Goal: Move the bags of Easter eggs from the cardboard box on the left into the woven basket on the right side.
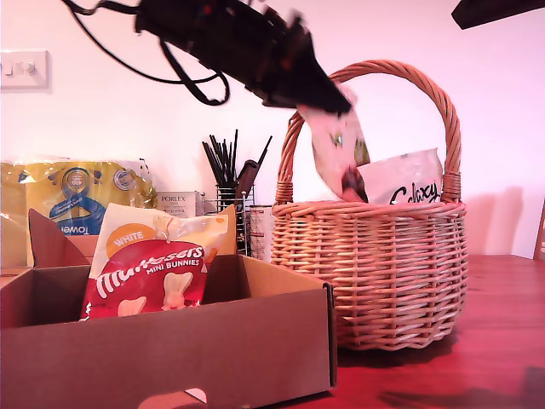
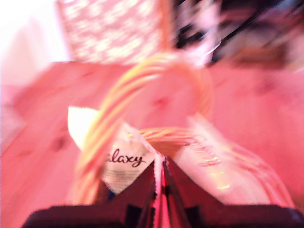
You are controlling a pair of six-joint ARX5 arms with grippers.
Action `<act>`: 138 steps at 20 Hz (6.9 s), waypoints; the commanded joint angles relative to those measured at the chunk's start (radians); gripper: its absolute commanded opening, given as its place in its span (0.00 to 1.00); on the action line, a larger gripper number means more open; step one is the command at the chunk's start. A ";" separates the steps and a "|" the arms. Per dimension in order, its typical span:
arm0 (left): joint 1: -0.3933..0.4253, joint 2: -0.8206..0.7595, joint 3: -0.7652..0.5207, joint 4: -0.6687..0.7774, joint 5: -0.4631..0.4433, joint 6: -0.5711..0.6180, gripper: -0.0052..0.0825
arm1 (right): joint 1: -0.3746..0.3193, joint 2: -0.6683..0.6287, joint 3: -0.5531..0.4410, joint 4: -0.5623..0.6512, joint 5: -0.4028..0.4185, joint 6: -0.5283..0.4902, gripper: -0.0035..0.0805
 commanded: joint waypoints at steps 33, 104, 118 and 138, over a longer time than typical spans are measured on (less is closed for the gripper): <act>0.324 -0.358 -0.243 -0.452 0.027 0.171 0.04 | 0.004 0.004 -0.005 -0.018 0.034 -0.037 0.03; 0.103 0.042 -0.237 -0.652 -0.007 0.237 0.06 | 0.004 0.004 -0.005 -0.010 0.034 -0.037 0.03; 0.087 -0.164 -0.056 -0.425 0.056 0.033 0.06 | 0.004 0.004 -0.005 -0.010 0.035 -0.037 0.03; -0.148 0.062 -0.056 0.028 -0.483 -0.243 0.13 | 0.004 0.003 -0.005 -0.024 0.052 -0.039 0.03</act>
